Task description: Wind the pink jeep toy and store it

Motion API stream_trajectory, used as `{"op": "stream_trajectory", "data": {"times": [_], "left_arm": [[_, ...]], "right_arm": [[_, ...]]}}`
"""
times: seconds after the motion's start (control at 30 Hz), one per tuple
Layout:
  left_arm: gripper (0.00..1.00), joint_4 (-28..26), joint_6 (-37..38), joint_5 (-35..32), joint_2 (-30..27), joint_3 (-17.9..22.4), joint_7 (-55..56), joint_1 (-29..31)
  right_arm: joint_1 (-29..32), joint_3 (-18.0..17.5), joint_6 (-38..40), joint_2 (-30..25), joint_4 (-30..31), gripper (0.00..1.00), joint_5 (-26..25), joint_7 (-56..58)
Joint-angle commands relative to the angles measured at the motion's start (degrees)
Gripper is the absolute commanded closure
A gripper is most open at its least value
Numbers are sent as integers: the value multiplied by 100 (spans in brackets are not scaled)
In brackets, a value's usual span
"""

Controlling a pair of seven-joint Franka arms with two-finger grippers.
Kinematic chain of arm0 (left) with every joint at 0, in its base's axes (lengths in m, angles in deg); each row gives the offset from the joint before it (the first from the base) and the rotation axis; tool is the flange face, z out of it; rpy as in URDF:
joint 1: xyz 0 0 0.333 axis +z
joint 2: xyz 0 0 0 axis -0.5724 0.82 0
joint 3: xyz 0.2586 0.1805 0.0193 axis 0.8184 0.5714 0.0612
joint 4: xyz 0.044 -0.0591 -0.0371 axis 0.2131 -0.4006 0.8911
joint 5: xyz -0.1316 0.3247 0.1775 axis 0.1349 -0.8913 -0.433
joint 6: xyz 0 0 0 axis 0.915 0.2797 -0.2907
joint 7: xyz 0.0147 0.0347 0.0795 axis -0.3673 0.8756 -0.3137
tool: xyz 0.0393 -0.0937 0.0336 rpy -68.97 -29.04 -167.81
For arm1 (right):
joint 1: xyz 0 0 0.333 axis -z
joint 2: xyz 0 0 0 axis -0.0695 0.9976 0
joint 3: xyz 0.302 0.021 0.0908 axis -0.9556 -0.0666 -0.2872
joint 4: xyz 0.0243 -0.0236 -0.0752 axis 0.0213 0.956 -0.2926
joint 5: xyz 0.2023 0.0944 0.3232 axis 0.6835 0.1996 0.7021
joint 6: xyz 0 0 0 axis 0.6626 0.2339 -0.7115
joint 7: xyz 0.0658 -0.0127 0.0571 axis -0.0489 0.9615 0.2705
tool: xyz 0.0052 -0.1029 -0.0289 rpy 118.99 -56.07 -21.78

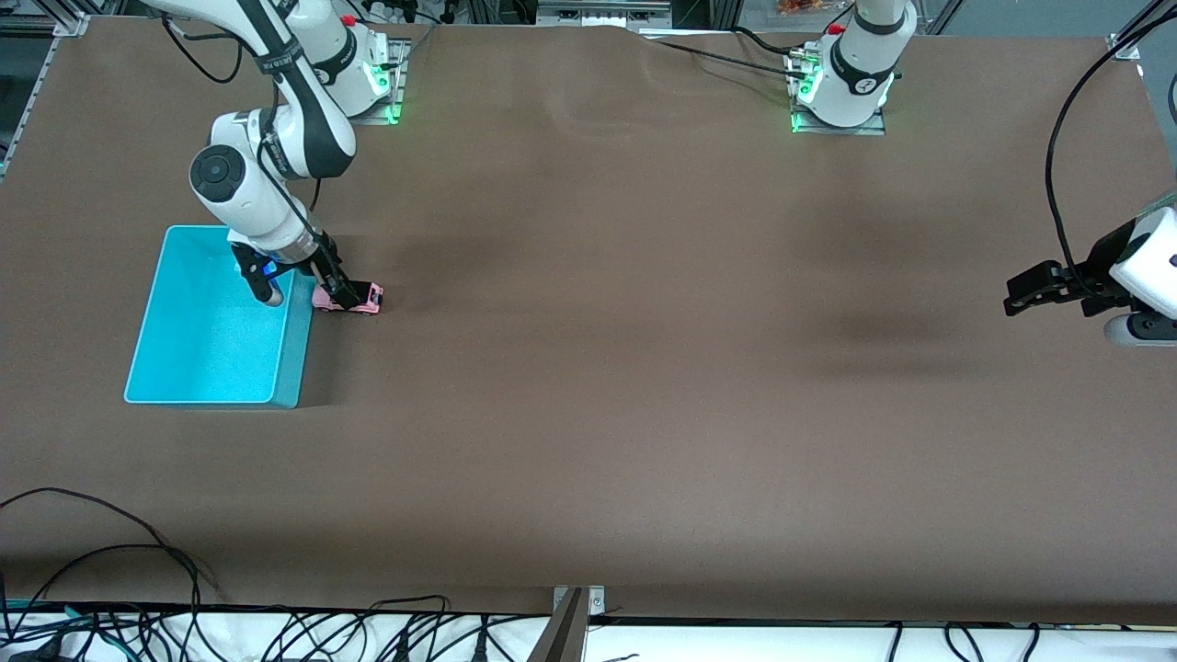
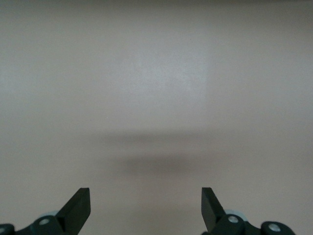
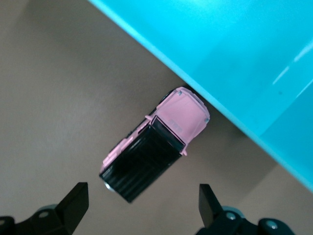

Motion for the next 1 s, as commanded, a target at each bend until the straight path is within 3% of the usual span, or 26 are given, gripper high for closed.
{"op": "stream_trajectory", "data": {"times": [0.0,0.97], "left_arm": [[0,-79,45,93,-95,-8,-62,18],[0,-79,80,84,-86,-8,-71,9]], "right_arm": [[31,-18,-396,161,35,0,-39,-728],[111,8,-529,610,26,0,-57,-1045]]}}
